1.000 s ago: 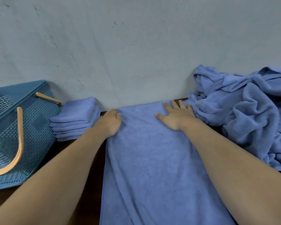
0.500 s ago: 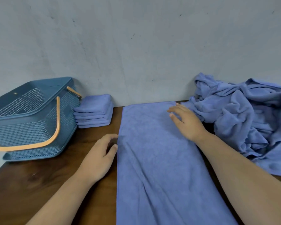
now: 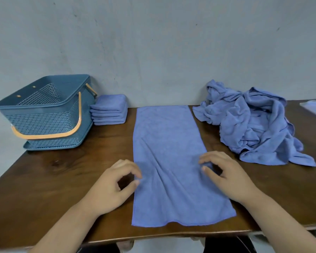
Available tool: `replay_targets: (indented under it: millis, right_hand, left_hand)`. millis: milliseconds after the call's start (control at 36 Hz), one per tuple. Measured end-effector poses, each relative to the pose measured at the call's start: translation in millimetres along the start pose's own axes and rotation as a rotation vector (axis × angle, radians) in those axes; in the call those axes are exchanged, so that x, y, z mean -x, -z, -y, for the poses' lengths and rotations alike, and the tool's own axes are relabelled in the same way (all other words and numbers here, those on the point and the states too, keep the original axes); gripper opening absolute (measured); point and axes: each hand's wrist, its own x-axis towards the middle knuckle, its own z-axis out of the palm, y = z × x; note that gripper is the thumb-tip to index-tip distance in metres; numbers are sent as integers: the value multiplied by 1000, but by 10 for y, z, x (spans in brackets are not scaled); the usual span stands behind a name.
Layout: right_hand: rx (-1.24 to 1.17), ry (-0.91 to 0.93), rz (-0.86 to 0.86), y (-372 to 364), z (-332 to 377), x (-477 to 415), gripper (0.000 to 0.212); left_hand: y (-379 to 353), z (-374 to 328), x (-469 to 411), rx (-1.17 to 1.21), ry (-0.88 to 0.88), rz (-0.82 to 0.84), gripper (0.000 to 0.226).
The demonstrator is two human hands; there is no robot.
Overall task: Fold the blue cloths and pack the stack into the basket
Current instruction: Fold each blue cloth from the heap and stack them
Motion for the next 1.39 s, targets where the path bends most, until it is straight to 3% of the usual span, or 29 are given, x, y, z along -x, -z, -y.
replay_targets:
  millis: [139, 222, 361, 556, 722, 972, 1167, 1389]
  right_hand:
    - [-121, -12, 133, 192, 215, 453, 31]
    - [-137, 7, 244, 272, 257, 592, 30]
    - [-75, 36, 375, 389, 273, 720, 33]
    - [-152, -28, 283, 350, 263, 746, 15]
    - [-262, -129, 198, 373, 249, 814, 29]
    - [-256, -193, 188, 401, 303, 797, 8]
    - [-389, -279, 131, 431, 402, 789, 13]
    - [-390, -320, 131, 435, 455, 744, 18]
  left_hand:
    - [-17, -231, 318, -28, -98, 189, 26]
    - [1, -252, 420, -94, -67, 281, 35]
    - [-25, -231, 466, -112, -73, 229, 21]
    - [-14, -223, 489, -87, 16, 133, 6]
    - [1, -245, 542, -50, 99, 19, 13]
    - [25, -262, 527, -49, 117, 87, 13]
    - [80, -368, 498, -112, 154, 199, 32]
    - [74, -293, 486, -86, 171, 211, 23]
